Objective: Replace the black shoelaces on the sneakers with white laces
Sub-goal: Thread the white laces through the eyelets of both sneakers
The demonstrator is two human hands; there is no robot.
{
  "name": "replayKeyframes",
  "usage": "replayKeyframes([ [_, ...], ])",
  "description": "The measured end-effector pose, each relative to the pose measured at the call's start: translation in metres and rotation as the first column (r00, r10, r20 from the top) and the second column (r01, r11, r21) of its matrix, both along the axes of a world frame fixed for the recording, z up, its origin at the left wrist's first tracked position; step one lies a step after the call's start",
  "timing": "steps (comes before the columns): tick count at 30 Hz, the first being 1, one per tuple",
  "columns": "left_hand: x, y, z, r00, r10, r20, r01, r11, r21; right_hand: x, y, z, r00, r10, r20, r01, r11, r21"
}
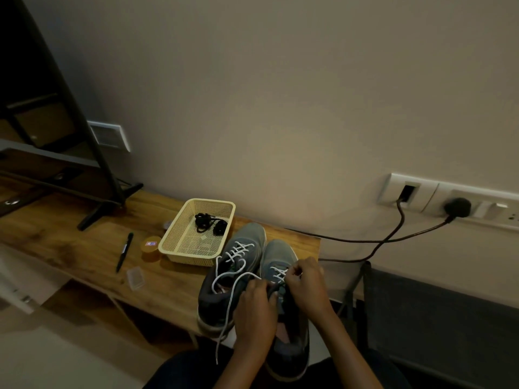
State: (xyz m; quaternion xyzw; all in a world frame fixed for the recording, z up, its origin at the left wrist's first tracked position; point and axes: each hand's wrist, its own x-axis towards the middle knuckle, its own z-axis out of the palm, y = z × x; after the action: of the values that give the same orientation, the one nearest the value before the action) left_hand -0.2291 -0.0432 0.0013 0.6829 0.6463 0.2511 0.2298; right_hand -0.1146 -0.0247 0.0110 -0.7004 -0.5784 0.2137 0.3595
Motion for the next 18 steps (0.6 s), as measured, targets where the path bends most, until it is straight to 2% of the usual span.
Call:
replayKeyframes([
  [5,-0.003,0.012,-0.008,0.991,0.038,0.131,-0.024,0.994,-0.111,-0.001,-0.002,-0.009,0.969,0.043,0.245,-0.032,0.998,-0.048],
  [9,-0.004,0.017,-0.009,0.977,0.081,0.196,-0.048,0.984,-0.17,-0.007,-0.003,-0.014,0.908,0.011,0.418,-0.031,0.999,0.04],
  [11,-0.006,0.018,-0.01,0.97,0.097,0.223,-0.054,0.98,-0.19,-0.011,-0.002,-0.018,0.88,-0.009,0.475,-0.033,0.996,0.08],
  [18,-0.005,0.02,-0.014,0.951,0.127,0.282,-0.066,0.974,-0.219,-0.022,-0.004,-0.018,0.805,0.006,0.593,-0.022,1.0,0.02],
])
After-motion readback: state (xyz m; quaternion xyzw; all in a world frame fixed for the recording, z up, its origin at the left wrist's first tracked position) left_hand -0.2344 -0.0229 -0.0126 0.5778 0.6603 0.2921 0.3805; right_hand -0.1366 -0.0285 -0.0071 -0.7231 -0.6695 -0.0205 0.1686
